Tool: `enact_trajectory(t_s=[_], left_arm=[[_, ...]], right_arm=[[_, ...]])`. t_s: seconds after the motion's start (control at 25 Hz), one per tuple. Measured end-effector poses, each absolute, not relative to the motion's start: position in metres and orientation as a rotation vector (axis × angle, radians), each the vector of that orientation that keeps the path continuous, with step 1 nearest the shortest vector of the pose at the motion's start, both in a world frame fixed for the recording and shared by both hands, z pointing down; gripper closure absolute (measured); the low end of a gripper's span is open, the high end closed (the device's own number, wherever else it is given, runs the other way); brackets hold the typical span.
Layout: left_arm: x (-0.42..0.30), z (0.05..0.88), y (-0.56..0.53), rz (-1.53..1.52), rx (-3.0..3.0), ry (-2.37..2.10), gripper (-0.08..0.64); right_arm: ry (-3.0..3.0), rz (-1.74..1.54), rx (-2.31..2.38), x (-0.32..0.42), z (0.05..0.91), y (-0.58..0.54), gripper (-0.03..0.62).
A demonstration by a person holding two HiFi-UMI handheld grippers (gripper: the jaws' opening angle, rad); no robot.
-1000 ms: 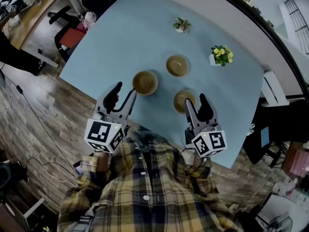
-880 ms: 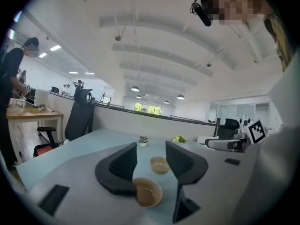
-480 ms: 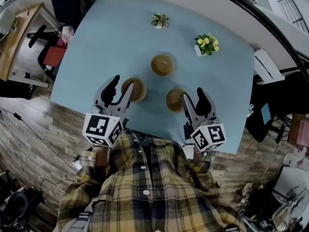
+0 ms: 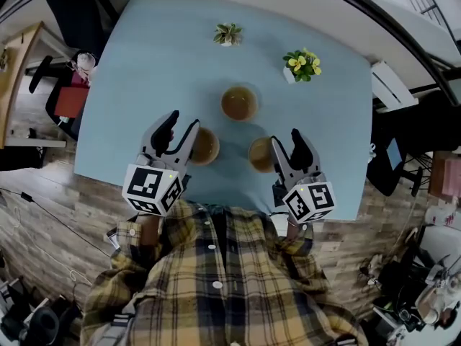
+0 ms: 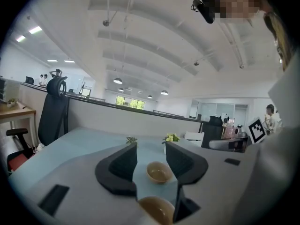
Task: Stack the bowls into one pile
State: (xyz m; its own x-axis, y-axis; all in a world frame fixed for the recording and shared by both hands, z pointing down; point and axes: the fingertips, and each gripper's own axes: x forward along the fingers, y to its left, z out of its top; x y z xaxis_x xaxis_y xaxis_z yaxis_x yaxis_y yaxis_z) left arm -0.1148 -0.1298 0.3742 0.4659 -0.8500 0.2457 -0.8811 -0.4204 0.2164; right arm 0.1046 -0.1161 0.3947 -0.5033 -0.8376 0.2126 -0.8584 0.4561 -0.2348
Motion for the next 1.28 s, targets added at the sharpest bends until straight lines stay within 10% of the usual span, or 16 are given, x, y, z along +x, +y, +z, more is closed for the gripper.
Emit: enact_trajectory(t_s=[1.28], left_arm=[[-0.121,0.547,-0.119,0.634,2.172,-1.238,0.397]], right_arm=[[-2.406,0.631,1.445,0.119,0.487,-0.089,0.353]])
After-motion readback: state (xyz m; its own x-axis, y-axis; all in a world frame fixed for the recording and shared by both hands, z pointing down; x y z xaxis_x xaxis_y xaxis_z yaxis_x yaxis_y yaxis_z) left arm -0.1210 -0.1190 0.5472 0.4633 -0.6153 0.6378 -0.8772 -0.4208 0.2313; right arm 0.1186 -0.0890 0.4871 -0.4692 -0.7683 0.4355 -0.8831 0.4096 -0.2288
